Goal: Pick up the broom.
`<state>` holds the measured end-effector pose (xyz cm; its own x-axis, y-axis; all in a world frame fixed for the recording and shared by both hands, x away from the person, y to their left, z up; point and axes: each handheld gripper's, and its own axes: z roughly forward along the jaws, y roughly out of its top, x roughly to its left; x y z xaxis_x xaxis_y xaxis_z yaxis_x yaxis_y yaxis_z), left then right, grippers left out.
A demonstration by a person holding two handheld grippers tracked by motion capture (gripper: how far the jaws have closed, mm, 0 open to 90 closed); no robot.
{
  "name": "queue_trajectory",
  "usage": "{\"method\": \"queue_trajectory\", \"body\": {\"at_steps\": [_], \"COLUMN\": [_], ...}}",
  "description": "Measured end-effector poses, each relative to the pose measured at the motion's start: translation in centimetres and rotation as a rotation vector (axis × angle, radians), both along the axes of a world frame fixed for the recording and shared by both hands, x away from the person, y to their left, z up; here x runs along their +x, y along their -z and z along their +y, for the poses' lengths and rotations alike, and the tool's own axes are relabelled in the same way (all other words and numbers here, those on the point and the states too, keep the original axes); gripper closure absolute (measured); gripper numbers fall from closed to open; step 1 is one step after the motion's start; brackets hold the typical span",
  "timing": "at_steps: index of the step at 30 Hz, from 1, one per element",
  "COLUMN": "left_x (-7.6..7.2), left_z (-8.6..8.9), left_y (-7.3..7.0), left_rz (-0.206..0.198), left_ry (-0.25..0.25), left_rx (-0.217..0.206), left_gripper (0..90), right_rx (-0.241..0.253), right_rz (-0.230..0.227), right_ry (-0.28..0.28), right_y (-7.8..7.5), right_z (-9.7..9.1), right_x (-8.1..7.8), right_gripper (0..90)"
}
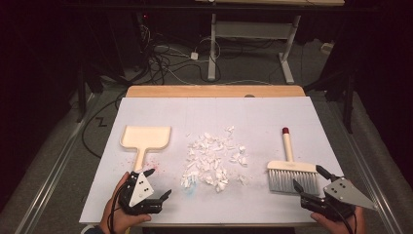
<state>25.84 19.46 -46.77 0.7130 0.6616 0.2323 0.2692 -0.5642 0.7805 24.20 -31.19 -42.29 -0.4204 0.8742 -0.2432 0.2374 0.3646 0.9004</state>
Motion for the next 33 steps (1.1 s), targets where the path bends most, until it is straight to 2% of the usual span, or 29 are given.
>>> {"method": "queue_trajectory", "body": {"at_steps": [10, 13, 14, 15, 16, 17, 21, 25, 26, 27, 29, 30, 31, 33], "left_x": [-0.1, 0.0, 0.0, -0.1, -0.1, -0.1, 0.1, 0.1, 0.1, 0.1, 0.0, 0.0, 0.0, 0.0], "left_z": [0.0, -0.1, -0.2, -0.2, -0.2, -0.1, -0.1, -0.4, -0.4, -0.3, -0.2, -0.2, -0.2, -0.1], "left_y": [0.1, 0.1, 0.2, 0.2, 0.2, 0.3, 0.4, 0.4, 0.5, 0.5, 0.5, 0.5, 0.6, 0.6], "left_rz": [0.005, 0.01, 0.008, 0.01, 0.014, 0.017, 0.023, 0.028, 0.03, 0.032, 0.036, 0.036, 0.038, 0.042], "left_ry": [0.005, 0.005, 0.008, 0.01, 0.011, 0.011, 0.005, 0.014, 0.016, 0.017, 0.017, 0.017, 0.017, 0.018], "left_rx": [0.011, 0.005, 0.01, 0.014, 0.018, 0.02, 0.019, 0.027, 0.029, 0.03, 0.029, 0.027, 0.024, 0.026], "left_gripper": [16.4, 16.4, 16.4, 16.4, 16.4, 16.4, 16.4, 16.4, 16.4, 16.4, 16.4, 16.4, 16.4, 16.4], "right_rx": [-0.023, -0.031, -0.038, -0.044, -0.048, -0.048, -0.073, -0.062, -0.051, -0.051, -0.064, -0.057, -0.057, -0.061], "right_rz": [0.011, 0.023, 0.034, 0.072, 0.085, 0.085, 0.168, 0.29, 0.348, 0.348, 0.424, 0.505, 0.505, 0.605], "right_ry": [0.011, 0.016, 0.03, 0.051, 0.072, 0.072, 0.127, 0.18, 0.208, 0.208, 0.25, 0.273, 0.273, 0.282], "right_y": [0.1, 0.0, 0.0, -0.1, -0.1, -0.1, -0.2, -0.3, 0.1, 0.1, 1.0, 2.1, 2.1, 3.4], "right_z": [0.3, 0.3, 0.3, 0.3, 0.3, 0.3, 0.4, 0.7, 0.8, 0.8, 0.8, 0.6, 0.6, 0.5], "right_x": [0.6, 1.6, 2.2, 3.5, 4.2, 4.2, 7.3, 10.8, 12.5, 12.5, 14.3, 15.8, 15.8, 17.0], "right_gripper": [20.3, 20.4, 20.6, 20.6, 21.0, 21.0, 22.0, 23.1, 25.2, 25.2, 26.8, 27.4, 30.5, 34.0]}}
